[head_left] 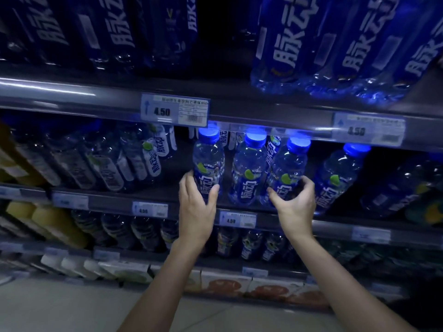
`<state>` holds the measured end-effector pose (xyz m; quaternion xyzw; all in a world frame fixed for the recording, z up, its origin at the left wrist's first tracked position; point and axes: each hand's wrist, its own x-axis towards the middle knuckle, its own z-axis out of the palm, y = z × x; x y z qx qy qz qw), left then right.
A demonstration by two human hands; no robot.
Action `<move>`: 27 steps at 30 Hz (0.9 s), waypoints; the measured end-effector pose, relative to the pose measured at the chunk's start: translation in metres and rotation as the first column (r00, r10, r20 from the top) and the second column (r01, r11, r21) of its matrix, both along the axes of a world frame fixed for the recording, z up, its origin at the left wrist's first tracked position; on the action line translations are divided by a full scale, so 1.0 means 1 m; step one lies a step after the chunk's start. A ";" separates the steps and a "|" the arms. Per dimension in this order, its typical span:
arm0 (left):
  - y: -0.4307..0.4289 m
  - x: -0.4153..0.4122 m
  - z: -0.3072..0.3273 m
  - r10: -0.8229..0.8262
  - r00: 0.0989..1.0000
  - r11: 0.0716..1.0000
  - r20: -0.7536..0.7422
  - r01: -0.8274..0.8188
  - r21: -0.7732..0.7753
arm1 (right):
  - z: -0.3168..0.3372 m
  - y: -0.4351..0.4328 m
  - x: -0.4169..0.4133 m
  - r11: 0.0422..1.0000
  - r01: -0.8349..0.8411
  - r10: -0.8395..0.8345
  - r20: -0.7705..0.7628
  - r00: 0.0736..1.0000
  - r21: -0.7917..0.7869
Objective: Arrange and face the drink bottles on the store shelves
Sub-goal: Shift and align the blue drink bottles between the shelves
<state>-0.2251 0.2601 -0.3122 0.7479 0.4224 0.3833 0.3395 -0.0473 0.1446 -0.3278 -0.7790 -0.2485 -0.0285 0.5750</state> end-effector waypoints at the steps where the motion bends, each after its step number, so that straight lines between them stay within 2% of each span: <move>1: 0.001 0.001 -0.001 0.003 1.000 1.000 0.009 -0.003 -0.001 | -0.003 0.000 0.000 1.000 0.008 -0.008 0.011 1.000 -0.004; 12: 0.008 0.002 -0.006 0.040 0.998 0.997 0.047 -0.037 -0.070 | 0.004 -0.001 -0.013 0.998 0.008 -0.008 0.005 1.000 -0.064; 15: 0.012 0.002 -0.005 0.041 0.998 0.995 0.047 -0.036 -0.090 | 0.008 -0.010 -0.036 0.994 0.105 -0.098 0.155 0.983 -0.036; 17: 0.016 0.002 -0.004 0.043 0.998 0.996 0.054 -0.038 -0.081 | 0.010 -0.009 -0.056 0.998 0.059 -0.053 0.218 0.975 -0.022; 21: 0.024 -0.001 -0.004 0.070 0.996 0.993 0.063 -0.063 -0.097 | 0.008 0.013 -0.082 0.993 -0.023 0.030 0.060 0.998 -0.112; 27: 0.034 -0.004 0.001 0.073 0.996 0.984 0.047 -0.065 -0.165 | 0.010 0.049 -0.090 0.986 0.018 -0.037 -0.118 0.992 -0.163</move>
